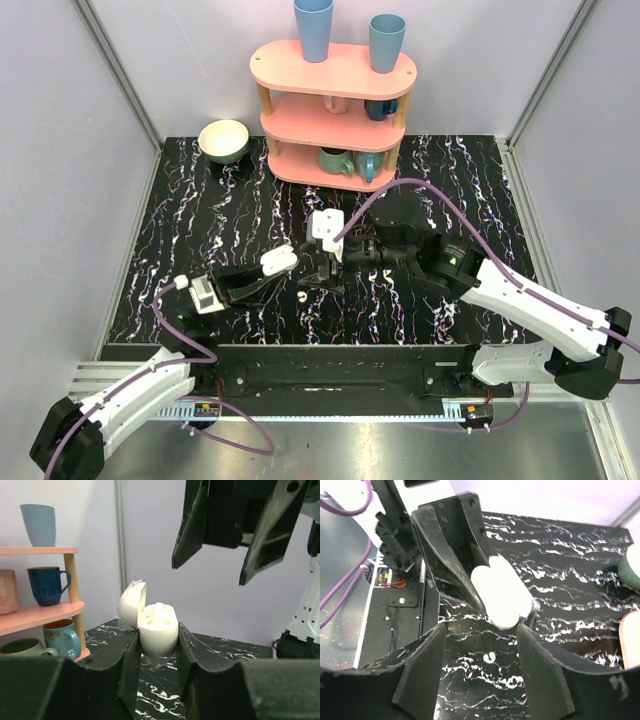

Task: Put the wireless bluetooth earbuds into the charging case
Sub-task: Pick up the right earbud from the center of the board.

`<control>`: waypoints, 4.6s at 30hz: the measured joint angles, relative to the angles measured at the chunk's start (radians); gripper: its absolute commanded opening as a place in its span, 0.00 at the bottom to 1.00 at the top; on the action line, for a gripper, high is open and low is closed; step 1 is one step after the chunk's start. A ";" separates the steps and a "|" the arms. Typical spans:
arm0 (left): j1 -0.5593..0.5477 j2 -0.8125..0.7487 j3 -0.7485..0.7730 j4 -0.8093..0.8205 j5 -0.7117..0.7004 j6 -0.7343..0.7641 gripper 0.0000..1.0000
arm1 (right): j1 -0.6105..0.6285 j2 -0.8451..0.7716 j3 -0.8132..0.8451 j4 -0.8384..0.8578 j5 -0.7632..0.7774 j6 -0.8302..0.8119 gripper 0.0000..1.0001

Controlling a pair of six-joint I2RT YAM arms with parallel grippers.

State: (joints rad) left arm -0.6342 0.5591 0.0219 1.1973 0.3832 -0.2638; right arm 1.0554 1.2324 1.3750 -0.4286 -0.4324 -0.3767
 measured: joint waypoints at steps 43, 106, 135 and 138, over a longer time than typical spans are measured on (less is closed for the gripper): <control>0.000 -0.480 0.000 -0.420 -0.259 0.086 0.00 | -0.237 0.251 -0.549 0.491 0.345 0.819 0.50; 0.000 -0.397 0.000 -0.335 -0.261 0.054 0.00 | -0.211 0.637 -0.518 0.766 0.035 1.028 0.33; 0.000 -0.403 0.000 -0.339 -0.262 0.048 0.00 | -0.176 0.650 -0.453 0.680 0.075 0.987 0.36; 0.000 -0.409 0.000 -0.340 -0.264 0.046 0.00 | -0.172 0.654 -0.437 0.663 0.082 0.980 0.36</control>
State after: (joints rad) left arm -0.6342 0.1505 0.0219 0.8570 0.1192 -0.2180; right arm 0.8837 1.8866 0.9379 0.2348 -0.3504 0.6029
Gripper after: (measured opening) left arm 0.340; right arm 0.352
